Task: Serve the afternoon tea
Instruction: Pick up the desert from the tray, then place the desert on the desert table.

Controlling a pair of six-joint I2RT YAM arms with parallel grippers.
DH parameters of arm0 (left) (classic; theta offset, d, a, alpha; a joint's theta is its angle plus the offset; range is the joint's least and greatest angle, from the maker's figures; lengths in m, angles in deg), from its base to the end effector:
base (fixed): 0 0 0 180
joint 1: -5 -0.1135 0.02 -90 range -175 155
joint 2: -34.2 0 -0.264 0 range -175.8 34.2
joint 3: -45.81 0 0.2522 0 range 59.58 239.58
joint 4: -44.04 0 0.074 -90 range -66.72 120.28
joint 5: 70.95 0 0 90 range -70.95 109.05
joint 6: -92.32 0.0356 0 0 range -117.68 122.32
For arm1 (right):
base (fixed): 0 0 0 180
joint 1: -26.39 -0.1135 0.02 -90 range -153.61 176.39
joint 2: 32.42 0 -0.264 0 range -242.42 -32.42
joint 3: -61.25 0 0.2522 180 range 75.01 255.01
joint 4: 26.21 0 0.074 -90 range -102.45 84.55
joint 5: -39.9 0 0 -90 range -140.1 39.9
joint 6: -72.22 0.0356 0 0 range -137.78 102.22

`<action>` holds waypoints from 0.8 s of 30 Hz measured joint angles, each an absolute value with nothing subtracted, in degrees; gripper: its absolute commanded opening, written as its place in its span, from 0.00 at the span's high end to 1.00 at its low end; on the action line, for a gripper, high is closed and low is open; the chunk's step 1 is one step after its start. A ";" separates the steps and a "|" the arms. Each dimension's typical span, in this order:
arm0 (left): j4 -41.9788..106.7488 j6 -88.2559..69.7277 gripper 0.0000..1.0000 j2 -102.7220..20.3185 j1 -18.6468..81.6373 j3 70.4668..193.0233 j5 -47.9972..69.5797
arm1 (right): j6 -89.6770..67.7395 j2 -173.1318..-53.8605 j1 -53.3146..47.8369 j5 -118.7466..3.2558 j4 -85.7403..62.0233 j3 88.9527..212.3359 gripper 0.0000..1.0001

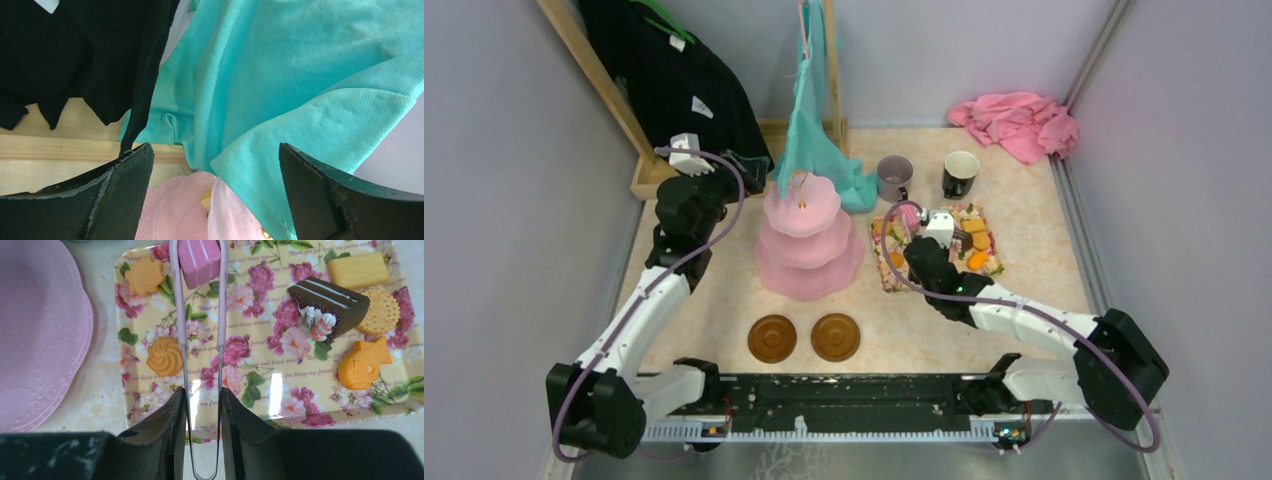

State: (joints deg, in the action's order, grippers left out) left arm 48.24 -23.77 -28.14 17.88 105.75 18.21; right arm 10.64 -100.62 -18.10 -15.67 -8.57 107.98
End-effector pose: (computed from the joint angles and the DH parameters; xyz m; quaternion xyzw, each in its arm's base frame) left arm 0.2523 -0.0582 0.3402 -0.0748 0.6919 -0.2443 0.6753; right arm 0.1831 0.1516 0.2011 0.0053 0.8719 0.0289 0.4889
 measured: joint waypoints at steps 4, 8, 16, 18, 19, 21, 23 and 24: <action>47.95 -23.75 0.01 -27.62 17.88 105.73 18.47 | 10.27 -97.14 -19.30 -15.52 -7.46 107.96 0.97; 47.36 -23.75 0.01 -27.20 17.88 105.75 18.80 | 10.25 -92.97 -22.71 -14.58 -4.20 107.63 0.97; 45.05 -23.71 0.01 -25.63 17.88 105.75 19.48 | 10.88 -84.93 -32.66 -10.79 4.34 108.42 0.97; 44.52 -23.66 0.01 -25.39 17.88 105.77 19.54 | 11.28 -84.82 -35.89 -10.05 6.81 109.80 0.97; 44.19 -23.57 0.01 -25.39 17.88 105.86 19.54 | 11.38 -84.84 -37.34 -9.83 7.75 110.54 0.97; 43.43 -23.51 0.01 -25.39 17.88 106.16 19.57 | 11.87 -85.10 -40.18 -9.02 9.48 112.53 0.97; 42.82 -23.46 0.01 -25.39 17.88 106.56 19.59 | 12.30 -85.69 -42.84 -7.71 10.73 114.63 0.96; 42.60 -23.42 0.01 -25.39 17.88 106.71 19.63 | 12.39 -86.00 -43.85 -7.32 11.12 115.41 0.96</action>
State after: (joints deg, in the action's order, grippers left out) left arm 42.60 -23.42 -25.39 17.88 106.71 19.63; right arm 12.39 -86.00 -43.85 -7.32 11.12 115.41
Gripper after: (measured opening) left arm 0.993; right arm 0.266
